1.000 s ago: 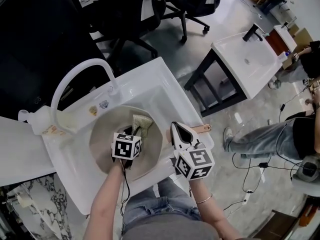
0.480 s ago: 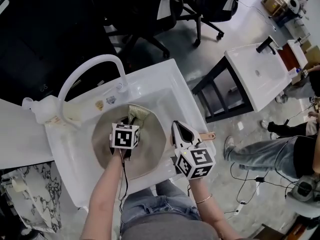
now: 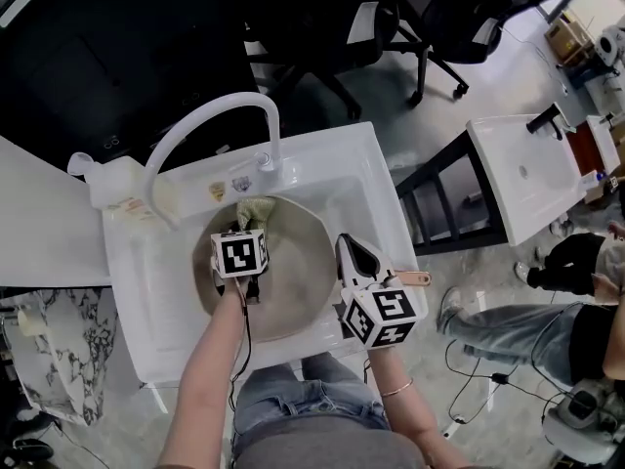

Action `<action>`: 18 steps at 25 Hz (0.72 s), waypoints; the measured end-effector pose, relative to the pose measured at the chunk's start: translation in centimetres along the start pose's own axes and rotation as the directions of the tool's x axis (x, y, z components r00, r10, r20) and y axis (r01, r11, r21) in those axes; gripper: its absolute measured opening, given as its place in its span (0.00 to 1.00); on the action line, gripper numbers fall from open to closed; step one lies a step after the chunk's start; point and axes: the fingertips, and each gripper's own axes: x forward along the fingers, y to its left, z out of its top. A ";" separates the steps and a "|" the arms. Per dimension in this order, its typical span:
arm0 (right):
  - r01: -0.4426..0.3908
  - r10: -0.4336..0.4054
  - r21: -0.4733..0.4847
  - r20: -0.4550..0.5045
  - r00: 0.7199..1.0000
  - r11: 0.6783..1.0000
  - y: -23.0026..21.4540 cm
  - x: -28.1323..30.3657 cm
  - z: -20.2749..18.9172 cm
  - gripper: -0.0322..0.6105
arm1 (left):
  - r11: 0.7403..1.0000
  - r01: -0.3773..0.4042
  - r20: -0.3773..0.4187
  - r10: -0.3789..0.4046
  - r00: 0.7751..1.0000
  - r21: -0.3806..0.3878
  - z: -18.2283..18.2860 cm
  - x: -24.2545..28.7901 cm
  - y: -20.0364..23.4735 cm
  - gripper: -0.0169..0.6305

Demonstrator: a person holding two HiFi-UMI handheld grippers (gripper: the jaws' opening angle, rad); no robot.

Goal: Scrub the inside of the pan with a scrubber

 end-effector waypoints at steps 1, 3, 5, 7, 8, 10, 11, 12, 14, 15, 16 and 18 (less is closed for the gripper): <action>-0.007 0.007 -0.003 0.000 1.000 1.000 0.2 0.1 0.1 0.07 | 1.000 -0.020 0.000 0.020 1.000 -0.022 -0.1 -0.2 0.6 0.14; -0.018 0.018 -0.009 0.000 1.000 1.000 0.6 0.3 0.2 0.07 | 0.996 -0.059 0.004 0.060 0.998 -0.061 -0.4 -0.5 1.7 0.14; -0.031 0.031 -0.014 0.001 1.000 0.999 1.0 0.4 0.4 0.07 | 0.991 -0.096 0.012 0.098 0.995 -0.096 -0.6 -1.0 2.8 0.14; -0.041 0.041 -0.019 0.001 0.999 0.999 1.4 0.5 0.5 0.07 | 0.983 -0.133 0.018 0.137 0.990 -0.125 -0.8 -1.7 3.8 0.14; -0.046 0.046 -0.022 0.001 0.999 0.999 1.6 0.5 0.5 0.07 | 0.979 -0.151 0.020 0.155 0.988 -0.139 -1.0 -2.0 4.2 0.14; -0.054 0.054 -0.027 0.003 0.999 0.998 2.0 0.5 0.5 0.07 | 0.969 -0.179 0.022 0.186 0.982 -0.172 -1.5 -2.7 5.1 0.14; -0.058 0.058 -0.029 0.003 0.998 0.998 2.3 0.5 0.4 0.07 | 0.964 -0.189 0.023 0.196 0.980 -0.190 -1.7 -3.0 5.5 0.14; -0.062 0.062 -0.032 0.003 0.998 0.998 2.5 0.5 0.4 0.07 | 0.959 -0.195 0.023 0.205 0.979 -0.207 -2.0 -3.4 5.8 0.14; -0.071 0.071 -0.035 0.004 0.997 0.997 3.1 0.4 0.6 0.07 | 0.950 -0.208 0.019 0.218 0.976 -0.234 -2.4 -4.2 6.3 0.14; -0.075 0.075 -0.035 0.005 0.997 0.997 3.4 0.3 0.6 0.07 | 0.946 -0.213 0.015 0.223 0.975 -0.244 -2.6 -4.6 6.5 0.14; -0.079 0.079 -0.036 0.007 0.997 0.996 3.7 0.3 0.7 0.07 | 0.943 -0.216 0.012 0.227 0.974 -0.252 -2.8 -4.9 6.7 0.14; -0.086 0.086 -0.039 0.011 0.996 0.996 4.3 0.2 0.7 0.07 | 0.939 -0.218 0.008 0.228 0.974 -0.266 -3.2 -5.4 6.8 0.14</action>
